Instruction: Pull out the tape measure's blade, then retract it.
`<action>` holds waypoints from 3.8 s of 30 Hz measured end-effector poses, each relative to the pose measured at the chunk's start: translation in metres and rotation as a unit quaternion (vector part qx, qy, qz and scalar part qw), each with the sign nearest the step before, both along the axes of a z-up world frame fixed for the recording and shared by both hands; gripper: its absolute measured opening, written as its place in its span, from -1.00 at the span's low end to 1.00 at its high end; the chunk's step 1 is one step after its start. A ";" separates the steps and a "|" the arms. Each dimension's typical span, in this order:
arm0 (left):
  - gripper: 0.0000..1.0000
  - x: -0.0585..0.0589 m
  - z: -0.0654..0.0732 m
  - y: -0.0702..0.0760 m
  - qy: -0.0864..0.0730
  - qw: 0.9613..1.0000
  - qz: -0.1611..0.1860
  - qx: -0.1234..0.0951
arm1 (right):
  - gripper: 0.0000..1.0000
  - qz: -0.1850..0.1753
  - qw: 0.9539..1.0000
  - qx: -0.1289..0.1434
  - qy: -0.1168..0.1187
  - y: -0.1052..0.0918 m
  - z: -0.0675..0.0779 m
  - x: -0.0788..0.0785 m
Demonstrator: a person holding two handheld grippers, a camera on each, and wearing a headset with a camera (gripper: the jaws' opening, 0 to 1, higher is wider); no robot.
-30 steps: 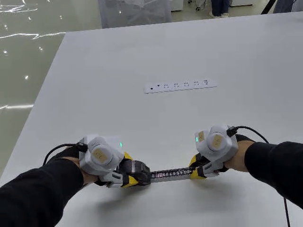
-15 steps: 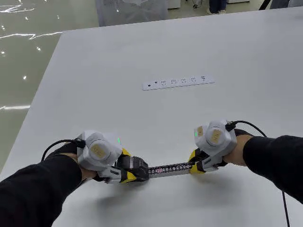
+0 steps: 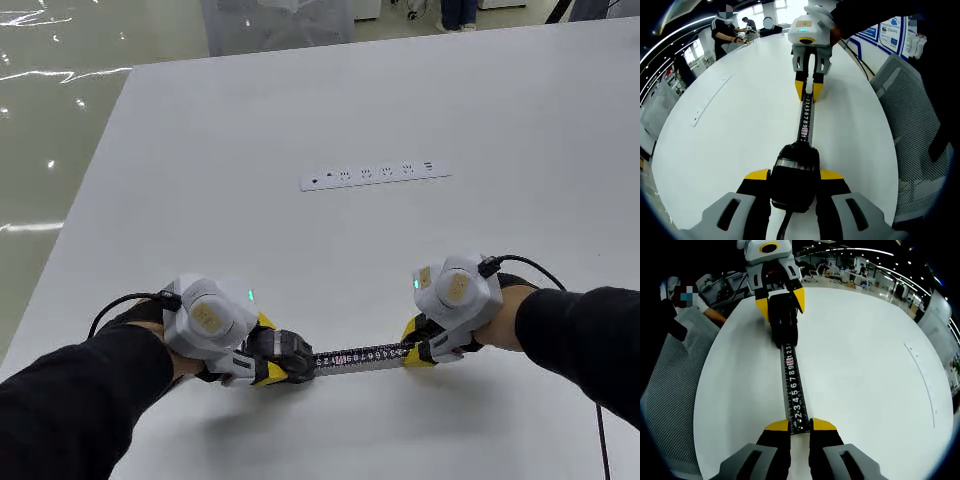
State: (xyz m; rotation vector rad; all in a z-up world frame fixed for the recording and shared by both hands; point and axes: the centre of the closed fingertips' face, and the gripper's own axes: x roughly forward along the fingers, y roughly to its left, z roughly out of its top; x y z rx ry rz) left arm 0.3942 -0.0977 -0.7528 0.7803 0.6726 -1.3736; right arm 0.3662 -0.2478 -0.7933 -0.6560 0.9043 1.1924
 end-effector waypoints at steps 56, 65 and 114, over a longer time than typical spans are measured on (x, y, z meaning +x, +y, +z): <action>-0.43 0.000 0.000 -0.002 0.002 1.000 0.004 -0.001 | -0.86 -0.005 1.000 -0.005 0.007 -0.012 -0.002 0.001; -0.43 0.001 -0.001 -0.001 0.002 1.000 0.004 0.000 | -0.87 -0.012 1.000 -0.009 0.014 -0.017 -0.001 -0.001; -0.44 0.000 -0.001 -0.001 0.005 1.000 0.000 0.002 | -0.90 -0.003 0.999 -0.039 0.021 -0.033 -0.003 -0.006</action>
